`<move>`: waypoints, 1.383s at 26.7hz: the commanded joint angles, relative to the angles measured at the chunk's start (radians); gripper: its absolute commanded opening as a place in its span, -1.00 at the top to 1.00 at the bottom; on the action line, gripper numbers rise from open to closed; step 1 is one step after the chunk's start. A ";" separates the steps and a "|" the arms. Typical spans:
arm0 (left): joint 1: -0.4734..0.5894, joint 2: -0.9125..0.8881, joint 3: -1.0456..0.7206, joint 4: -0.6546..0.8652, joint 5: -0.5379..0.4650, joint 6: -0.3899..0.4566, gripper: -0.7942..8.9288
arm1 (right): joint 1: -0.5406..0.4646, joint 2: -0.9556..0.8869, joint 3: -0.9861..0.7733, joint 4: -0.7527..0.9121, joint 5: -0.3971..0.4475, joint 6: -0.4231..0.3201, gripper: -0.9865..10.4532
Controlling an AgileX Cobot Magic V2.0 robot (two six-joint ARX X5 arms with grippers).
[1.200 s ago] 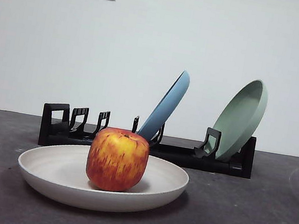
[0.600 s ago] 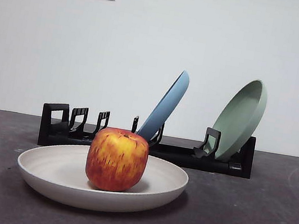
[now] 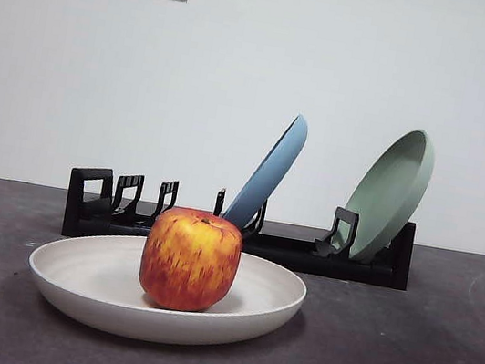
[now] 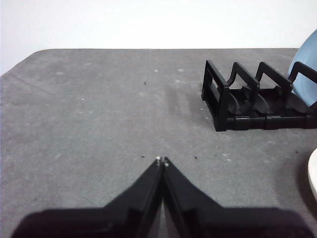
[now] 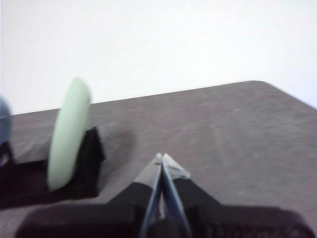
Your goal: Take the yellow plate from the plate rack,put the plate on the table,take the apple from the table,put the apple in the plate
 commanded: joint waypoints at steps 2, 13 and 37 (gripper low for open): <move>0.002 -0.003 -0.013 -0.001 -0.001 -0.006 0.84 | -0.004 -0.041 -0.089 0.024 -0.053 0.000 0.83; 0.002 -0.003 -0.013 0.000 -0.001 -0.006 0.84 | -0.003 -0.073 -0.156 -0.032 -0.052 0.018 0.83; 0.002 -0.003 -0.013 0.000 -0.001 -0.006 0.84 | -0.003 -0.073 -0.156 -0.061 -0.048 0.036 0.83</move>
